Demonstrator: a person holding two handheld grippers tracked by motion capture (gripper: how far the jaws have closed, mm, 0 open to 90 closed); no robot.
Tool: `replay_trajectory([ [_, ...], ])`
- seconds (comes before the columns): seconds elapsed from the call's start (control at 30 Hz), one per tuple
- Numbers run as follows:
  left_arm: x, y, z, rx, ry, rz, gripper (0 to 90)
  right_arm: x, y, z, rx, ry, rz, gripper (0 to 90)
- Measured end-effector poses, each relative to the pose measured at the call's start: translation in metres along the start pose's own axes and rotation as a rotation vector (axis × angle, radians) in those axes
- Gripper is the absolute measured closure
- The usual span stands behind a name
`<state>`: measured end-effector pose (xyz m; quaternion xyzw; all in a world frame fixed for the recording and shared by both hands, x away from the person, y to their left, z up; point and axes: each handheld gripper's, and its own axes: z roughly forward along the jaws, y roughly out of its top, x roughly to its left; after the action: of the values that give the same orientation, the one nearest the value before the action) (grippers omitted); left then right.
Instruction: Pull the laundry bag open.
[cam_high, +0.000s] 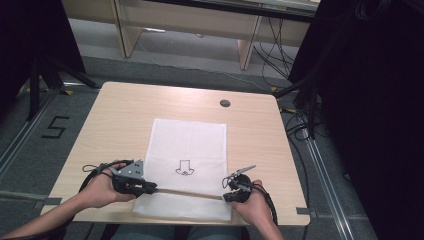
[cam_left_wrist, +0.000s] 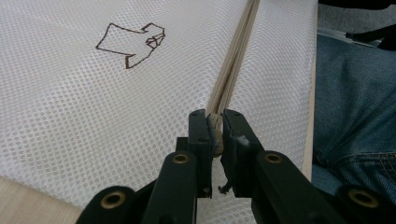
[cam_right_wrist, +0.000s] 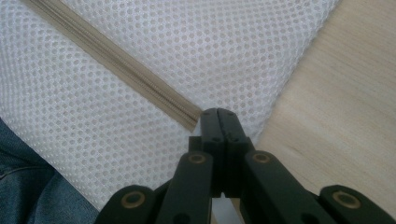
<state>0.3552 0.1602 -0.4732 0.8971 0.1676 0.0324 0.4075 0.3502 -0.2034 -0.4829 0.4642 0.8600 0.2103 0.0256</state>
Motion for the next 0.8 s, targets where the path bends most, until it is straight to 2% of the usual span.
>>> replay_trajectory([
  [0.07, 0.0, 0.0, 0.0, 0.006, 0.002, 0.0, 82.0, 0.001, 0.0, 0.0, 0.005, 0.003, 0.014, 90.0],
  [0.13, 0.001, -0.002, -0.001, 0.007, -0.004, -0.003, 82.0, 0.0, 0.0, 0.0, -0.001, 0.0, 0.0, 90.0],
  [0.2, 0.002, -0.004, -0.004, 0.011, 0.009, 0.002, 82.0, 0.0, 0.0, 0.0, -0.001, 0.002, -0.001, 90.0],
  [0.23, 0.003, -0.006, -0.005, 0.009, 0.011, -0.013, 82.0, -0.002, 0.0, 0.001, -0.015, 0.007, -0.022, 90.0],
  [0.37, 0.003, -0.008, -0.009, -0.013, 0.008, -0.027, 82.0, -0.002, 0.0, 0.001, -0.014, 0.007, -0.025, 90.0],
  [0.73, 0.006, -0.01, -0.01, 0.012, 0.02, -0.005, 82.0, -0.002, 0.0, 0.001, -0.016, 0.007, -0.026, 90.0],
  [0.8, 0.005, -0.011, -0.01, -0.007, 0.0, -0.022, 82.0, -0.002, 0.0, 0.001, -0.015, 0.007, -0.023, 90.0],
])
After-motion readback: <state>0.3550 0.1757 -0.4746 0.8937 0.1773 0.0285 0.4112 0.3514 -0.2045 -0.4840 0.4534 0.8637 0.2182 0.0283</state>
